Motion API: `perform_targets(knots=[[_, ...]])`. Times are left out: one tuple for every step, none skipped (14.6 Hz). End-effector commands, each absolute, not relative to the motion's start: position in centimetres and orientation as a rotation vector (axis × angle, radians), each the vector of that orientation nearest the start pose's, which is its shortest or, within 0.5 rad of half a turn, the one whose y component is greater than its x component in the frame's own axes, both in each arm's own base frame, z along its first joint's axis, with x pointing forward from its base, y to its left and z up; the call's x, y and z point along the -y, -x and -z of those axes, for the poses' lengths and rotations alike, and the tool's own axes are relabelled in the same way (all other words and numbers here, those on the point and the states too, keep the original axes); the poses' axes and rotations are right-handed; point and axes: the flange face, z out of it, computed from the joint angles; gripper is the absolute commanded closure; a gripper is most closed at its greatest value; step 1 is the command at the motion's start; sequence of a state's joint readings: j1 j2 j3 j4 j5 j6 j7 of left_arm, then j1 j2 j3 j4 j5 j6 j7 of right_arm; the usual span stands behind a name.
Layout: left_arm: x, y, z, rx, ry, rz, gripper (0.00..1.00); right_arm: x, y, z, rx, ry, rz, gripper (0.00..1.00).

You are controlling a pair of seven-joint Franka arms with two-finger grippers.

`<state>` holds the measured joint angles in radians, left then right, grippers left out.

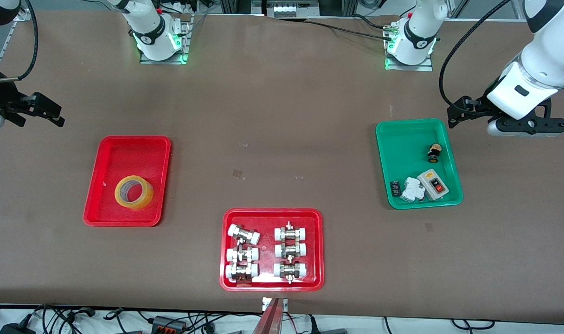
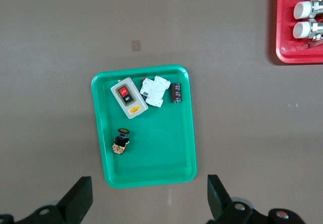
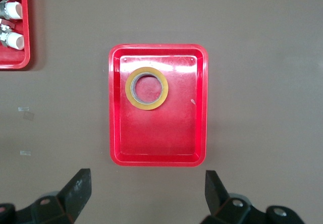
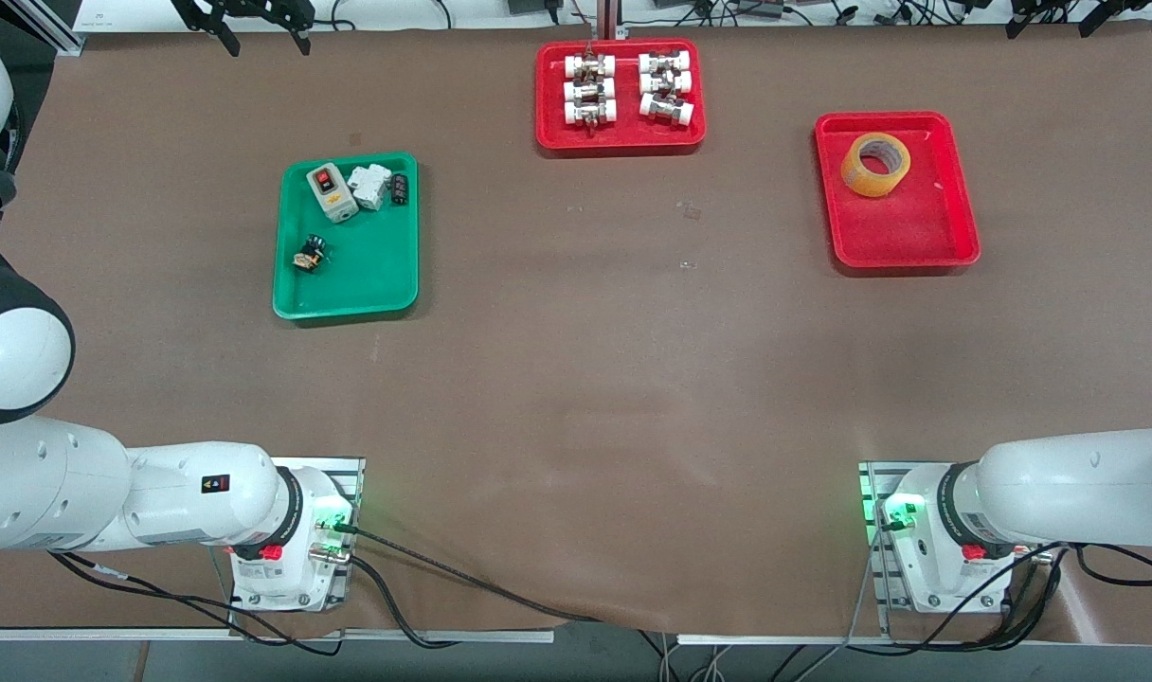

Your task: Left arm passes tape to right arm into tray

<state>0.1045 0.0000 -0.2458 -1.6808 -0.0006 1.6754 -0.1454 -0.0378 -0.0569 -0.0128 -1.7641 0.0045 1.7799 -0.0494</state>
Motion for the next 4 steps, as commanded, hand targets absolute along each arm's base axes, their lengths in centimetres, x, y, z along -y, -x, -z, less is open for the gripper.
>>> perform_targets(knots=[[7.95, -55.79, -58.43, -0.027, 3.154, -0.024, 0.00, 2.63, -54.54, -59.10, -0.011, 3.138, 0.121, 0.00], [7.94, -55.77, -58.42, -0.025, 3.153, -0.026, 0.00, 2.55, -54.54, -59.15, 0.008, 3.139, 0.121, 0.00], [7.95, -55.80, -58.51, -0.025, 3.154, -0.022, 0.00, 2.54, -54.43, -59.11, 0.009, 3.139, 0.111, 0.00], [7.95, -55.80, -58.51, -0.025, 3.154, -0.021, 0.00, 2.57, -54.39, -59.14, 0.012, 3.142, 0.106, 0.00]])
